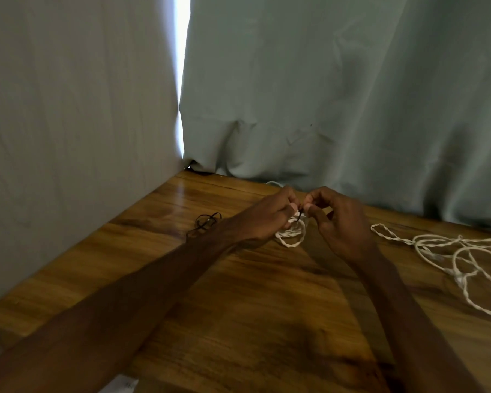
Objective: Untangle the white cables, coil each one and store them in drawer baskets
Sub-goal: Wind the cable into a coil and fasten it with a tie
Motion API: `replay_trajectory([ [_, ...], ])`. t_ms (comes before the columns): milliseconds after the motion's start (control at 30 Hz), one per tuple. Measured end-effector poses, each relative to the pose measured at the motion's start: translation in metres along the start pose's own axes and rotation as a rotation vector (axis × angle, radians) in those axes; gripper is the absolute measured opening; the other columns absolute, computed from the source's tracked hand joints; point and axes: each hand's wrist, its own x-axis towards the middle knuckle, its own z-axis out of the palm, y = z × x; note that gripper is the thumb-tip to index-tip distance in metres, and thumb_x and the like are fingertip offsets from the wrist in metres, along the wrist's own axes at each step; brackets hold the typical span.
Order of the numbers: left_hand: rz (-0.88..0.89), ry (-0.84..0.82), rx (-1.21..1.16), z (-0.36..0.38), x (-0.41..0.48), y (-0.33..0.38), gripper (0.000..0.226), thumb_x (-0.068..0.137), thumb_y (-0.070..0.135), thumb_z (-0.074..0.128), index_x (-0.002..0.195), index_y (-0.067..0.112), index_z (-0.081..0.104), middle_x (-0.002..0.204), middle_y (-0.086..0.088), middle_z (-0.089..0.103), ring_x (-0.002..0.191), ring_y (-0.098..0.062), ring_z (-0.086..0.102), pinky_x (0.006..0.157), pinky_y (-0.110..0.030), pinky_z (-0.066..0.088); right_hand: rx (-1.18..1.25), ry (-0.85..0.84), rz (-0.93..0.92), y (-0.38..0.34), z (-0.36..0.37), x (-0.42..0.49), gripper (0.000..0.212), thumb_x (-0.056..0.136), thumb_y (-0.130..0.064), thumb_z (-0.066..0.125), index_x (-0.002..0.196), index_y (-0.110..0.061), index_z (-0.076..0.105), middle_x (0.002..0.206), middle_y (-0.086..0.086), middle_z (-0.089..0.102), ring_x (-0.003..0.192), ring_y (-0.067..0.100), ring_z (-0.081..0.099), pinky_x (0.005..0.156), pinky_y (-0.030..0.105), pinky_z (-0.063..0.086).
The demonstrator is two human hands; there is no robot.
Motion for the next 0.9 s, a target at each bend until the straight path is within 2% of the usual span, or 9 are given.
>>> replay_trajectory([
  [67,-0.032,0.014,-0.064,0.001,0.001,0.001,0.013,0.109,0.025,0.043,0.113,0.019,0.055,0.1,-0.002,0.067,0.089,-0.016,0.067,0.08,-0.043,0.059,-0.017,0.016,-0.039,0.0,0.0,0.001,0.009,0.094,-0.007,0.068,0.095,-0.015,0.07,0.085,-0.012,0.07,0.084,0.002,0.067,0.064,0.009,0.044],
  [167,-0.077,0.054,-0.162,0.003,0.004,0.003,0.014,0.108,0.026,0.045,0.111,0.021,0.057,0.094,0.004,0.065,0.084,-0.009,0.064,0.077,-0.034,0.053,-0.08,0.064,-0.122,-0.001,0.002,0.003,0.007,0.093,-0.01,0.069,0.097,-0.016,0.07,0.092,-0.006,0.07,0.084,0.008,0.065,0.069,0.028,0.053],
  [300,-0.147,0.058,-0.205,0.006,0.008,0.001,0.015,0.106,0.026,0.047,0.112,0.021,0.06,0.086,0.005,0.063,0.077,-0.008,0.061,0.076,-0.034,0.048,-0.109,0.067,-0.137,0.002,0.003,0.003,0.008,0.095,-0.014,0.068,0.099,-0.02,0.069,0.092,-0.007,0.072,0.082,0.013,0.068,0.068,0.042,0.056],
  [467,-0.234,0.05,-0.382,0.008,0.015,-0.001,0.018,0.104,0.012,0.047,0.108,0.007,0.064,0.096,-0.007,0.066,0.079,-0.013,0.062,0.072,-0.029,0.05,-0.103,0.082,-0.104,0.003,0.004,0.003,0.006,0.098,-0.018,0.064,0.1,-0.023,0.067,0.089,-0.01,0.072,0.08,0.012,0.069,0.065,0.042,0.056],
  [567,-0.24,-0.044,-0.457,0.005,0.014,0.002,0.025,0.1,0.012,0.053,0.109,-0.009,0.063,0.087,-0.013,0.066,0.075,-0.017,0.062,0.076,-0.032,0.049,-0.059,0.122,-0.045,0.005,0.003,0.002,0.008,0.096,-0.016,0.066,0.098,-0.024,0.068,0.085,-0.015,0.071,0.08,0.002,0.069,0.065,0.03,0.055],
  [633,-0.153,-0.131,-0.34,0.003,0.012,0.001,0.041,0.095,0.02,0.058,0.111,-0.017,0.062,0.088,-0.016,0.066,0.081,-0.024,0.061,0.083,-0.037,0.046,-0.043,0.147,0.007,0.007,0.001,0.002,0.011,0.094,-0.014,0.068,0.095,-0.026,0.069,0.083,-0.016,0.071,0.081,-0.001,0.068,0.064,0.019,0.05],
  [700,-0.026,-0.163,-0.143,0.001,0.01,0.001,0.042,0.099,0.031,0.057,0.105,-0.009,0.069,0.089,-0.015,0.07,0.081,-0.033,0.063,0.083,-0.044,0.049,-0.036,0.152,0.053,0.008,-0.001,0.002,0.013,0.093,-0.012,0.069,0.092,-0.025,0.07,0.081,-0.016,0.071,0.079,-0.001,0.068,0.062,0.014,0.046],
  [800,0.081,-0.141,0.086,0.002,0.008,-0.002,0.045,0.098,0.051,0.049,0.093,0.015,0.074,0.092,-0.005,0.076,0.089,-0.034,0.069,0.087,-0.058,0.053,-0.067,0.151,0.095,0.009,-0.003,0.001,0.014,0.09,-0.01,0.069,0.089,-0.024,0.07,0.079,-0.015,0.07,0.073,0.0,0.066,0.063,0.025,0.052],
  [900,0.071,-0.106,0.155,0.006,0.006,-0.002,0.047,0.097,0.058,0.046,0.094,0.02,0.073,0.093,0.0,0.075,0.089,-0.024,0.071,0.086,-0.056,0.054,-0.08,0.145,0.163,0.01,-0.003,0.002,0.015,0.088,-0.007,0.067,0.087,-0.022,0.07,0.077,-0.011,0.071,0.069,0.004,0.067,0.065,0.032,0.056],
])
